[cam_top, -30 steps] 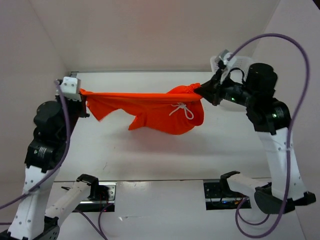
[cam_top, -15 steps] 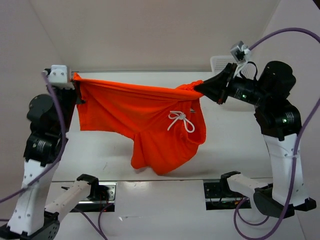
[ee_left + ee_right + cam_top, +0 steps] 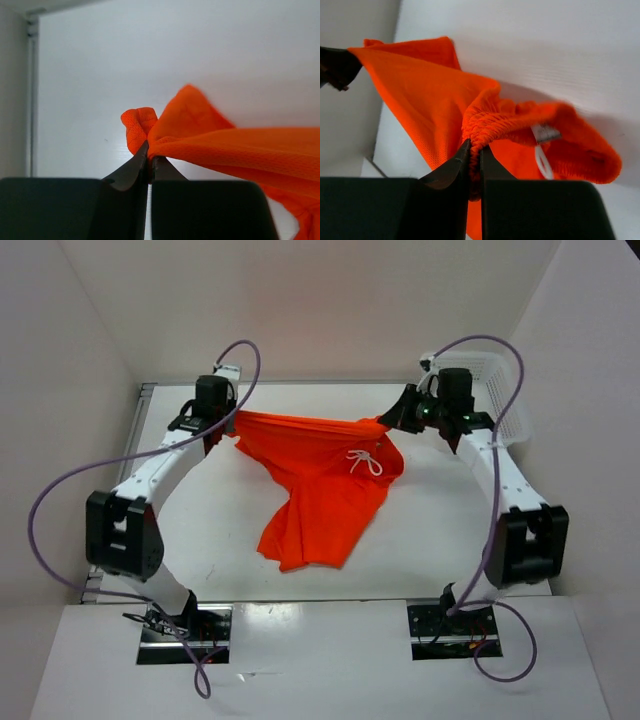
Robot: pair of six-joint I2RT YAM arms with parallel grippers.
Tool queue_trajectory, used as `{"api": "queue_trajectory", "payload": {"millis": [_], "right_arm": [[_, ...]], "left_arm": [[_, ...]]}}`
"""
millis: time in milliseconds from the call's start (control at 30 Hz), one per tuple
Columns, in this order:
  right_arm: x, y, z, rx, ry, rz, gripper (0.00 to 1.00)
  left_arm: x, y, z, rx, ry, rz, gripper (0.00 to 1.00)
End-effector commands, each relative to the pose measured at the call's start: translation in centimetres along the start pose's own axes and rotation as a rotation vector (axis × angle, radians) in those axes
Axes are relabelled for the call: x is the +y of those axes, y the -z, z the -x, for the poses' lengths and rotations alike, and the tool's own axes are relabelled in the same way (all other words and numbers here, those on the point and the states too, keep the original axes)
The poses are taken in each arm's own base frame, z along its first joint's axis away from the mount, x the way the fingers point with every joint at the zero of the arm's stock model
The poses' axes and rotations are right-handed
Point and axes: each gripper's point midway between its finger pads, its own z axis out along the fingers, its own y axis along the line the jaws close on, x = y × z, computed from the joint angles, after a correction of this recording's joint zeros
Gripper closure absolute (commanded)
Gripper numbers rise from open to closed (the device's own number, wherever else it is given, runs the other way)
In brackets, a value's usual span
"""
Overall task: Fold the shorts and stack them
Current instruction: Flatten the shorts out
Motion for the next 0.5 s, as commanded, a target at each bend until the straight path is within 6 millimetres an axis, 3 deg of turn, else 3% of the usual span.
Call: {"api": "queue_trajectory", "payload": {"millis": [0,67,100,133,200,233,267,300,333,367,400,433,467], "right_arm": [[-5.2,-3.5,0.6,-0.062,-0.002,-0.124,1.00],[-7.9,-6.0,0.0,-0.036,-0.011,-0.168,1.00],[-8.9,-6.6,0.1,-0.038,-0.016,-0.200,1.00],[-9.9,-7.9,0.7,-0.043,-0.017,-0.217,1.00],[-11.1,-8.9,1.4,-0.051,-0.020,-0.259,1.00],[-10.8,-9.4,3.3,-0.086,-0.005,-0.256,1.00],[-12.2,-10.6,2.6,-0.052,-0.023,-0.282,1.00],[-12.5,-11.3,3.3,-0.065,-0.036,-0.290,1.00],[-12.1,-11.5,6.0,-0.120,-0.032,-0.298,1.00],[-13.6,-13.0,5.5,-0.102,-0.078,-0.328,1.00],[-14.0,-13.5,6.3,-0.119,-0.093,-0.349,1.00],[-13.7,-13.3,10.3,-0.219,-0.078,-0.387,0.98],[-13.8,-13.7,11.3,-0.245,-0.082,-0.417,0.90]], "left_arm": [[0.8,-3.7,-0.7,0.026,0.006,0.043,1.00],[0.1,-7.0,-2.0,0.077,-0.004,0.037,1.00],[-0.6,-9.0,-3.9,0.133,-0.019,0.033,1.00],[0.0,-9.9,-2.4,0.107,-0.005,0.045,1.00],[-0.9,-12.2,-3.3,0.137,-0.012,0.030,1.00],[-0.5,-12.9,-3.1,0.134,-0.006,0.038,1.00],[-0.4,-13.4,-1.2,0.090,0.005,0.042,1.00],[-0.8,-14.6,-1.7,0.102,0.002,0.041,1.00],[-1.0,-15.1,-1.0,0.086,0.007,0.030,1.00],[-1.1,-15.6,-0.1,0.069,0.011,0.032,1.00],[-1.3,-16.7,2.0,0.022,0.023,0.027,1.00],[-1.9,-17.2,2.9,0.010,0.022,0.020,1.00],[-1.9,-17.6,3.5,0.005,0.023,0.020,1.00]]}}
